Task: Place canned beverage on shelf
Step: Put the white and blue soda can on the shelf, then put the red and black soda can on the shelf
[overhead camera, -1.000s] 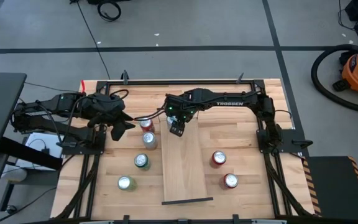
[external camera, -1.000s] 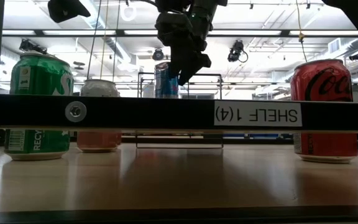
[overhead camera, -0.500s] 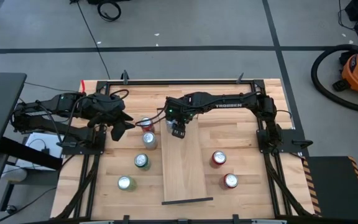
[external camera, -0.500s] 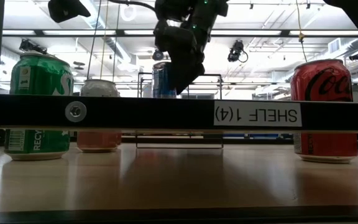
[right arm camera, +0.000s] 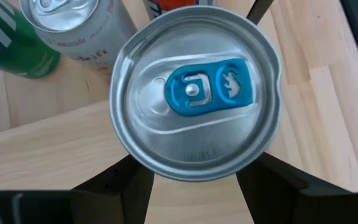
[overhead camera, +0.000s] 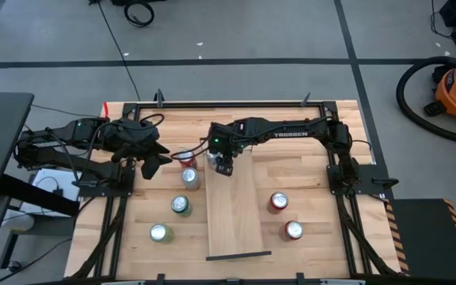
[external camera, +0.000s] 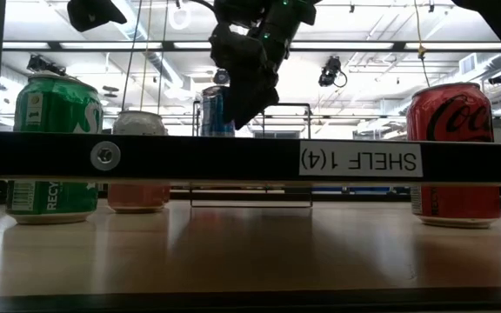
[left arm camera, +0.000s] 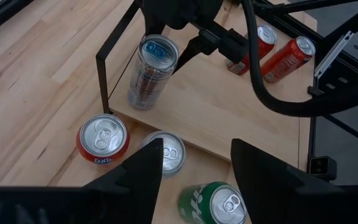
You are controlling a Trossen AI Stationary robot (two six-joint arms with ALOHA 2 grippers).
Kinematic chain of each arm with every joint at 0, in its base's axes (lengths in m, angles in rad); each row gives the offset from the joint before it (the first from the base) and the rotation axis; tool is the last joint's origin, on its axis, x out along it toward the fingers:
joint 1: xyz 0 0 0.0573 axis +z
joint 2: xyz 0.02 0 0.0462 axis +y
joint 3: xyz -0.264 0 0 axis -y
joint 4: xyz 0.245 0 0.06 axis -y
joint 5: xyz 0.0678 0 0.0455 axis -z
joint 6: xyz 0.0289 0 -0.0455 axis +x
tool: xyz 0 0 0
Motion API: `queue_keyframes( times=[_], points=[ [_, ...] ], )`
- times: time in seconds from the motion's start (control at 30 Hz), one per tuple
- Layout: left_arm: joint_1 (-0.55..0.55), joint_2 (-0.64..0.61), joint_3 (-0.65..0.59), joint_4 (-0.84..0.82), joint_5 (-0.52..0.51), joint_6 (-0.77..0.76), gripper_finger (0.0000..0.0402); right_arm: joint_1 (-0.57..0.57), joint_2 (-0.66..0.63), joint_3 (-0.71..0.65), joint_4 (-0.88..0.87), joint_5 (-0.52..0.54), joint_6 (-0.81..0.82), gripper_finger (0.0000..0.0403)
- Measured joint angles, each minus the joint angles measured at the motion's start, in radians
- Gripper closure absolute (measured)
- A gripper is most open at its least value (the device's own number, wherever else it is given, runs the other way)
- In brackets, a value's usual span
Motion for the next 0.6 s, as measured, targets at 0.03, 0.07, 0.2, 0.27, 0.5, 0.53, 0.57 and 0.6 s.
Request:
queue_keyframes(
  times=[0.03,0.07,0.2,0.27,0.5,0.53,0.57,0.6],
  points=[
    [0.0,0.0,0.0,0.0,0.0,0.0,0.0203,0.0,0.0,0.0,-0.009,0.0,0.0,0.018],
    [0.0,0.0,0.0,0.0,0.0,0.0,0.0203,0.0,0.0,0.001,-0.024,0.0,-0.001,0.018],
    [0.0,0.0,0.0,0.0,0.0,0.0,0.0203,0.0,0.002,0.039,-0.154,-0.023,-0.01,0.018],
    [0.0,0.0,0.0,0.0,0.0,0.001,0.0203,0.001,-0.002,0.054,-0.199,-0.046,-0.027,0.018],
    [0.0,0.0,0.0,-0.009,0.0,0.004,0.0203,0.019,-0.07,0.064,-0.382,-0.15,-0.018,0.018],
    [0.0,0.0,0.0,-0.014,0.0,0.014,0.0203,0.025,-0.083,0.064,-0.397,-0.14,-0.021,0.018],
    [0.0,0.0,0.0,-0.017,0.0,0.027,0.0203,0.032,-0.098,0.064,-0.405,-0.131,-0.022,0.018],
    [0.0,0.0,0.0,-0.02,0.0,0.036,0.0203,0.038,-0.115,0.062,-0.408,-0.126,-0.021,0.018]
  ],
)
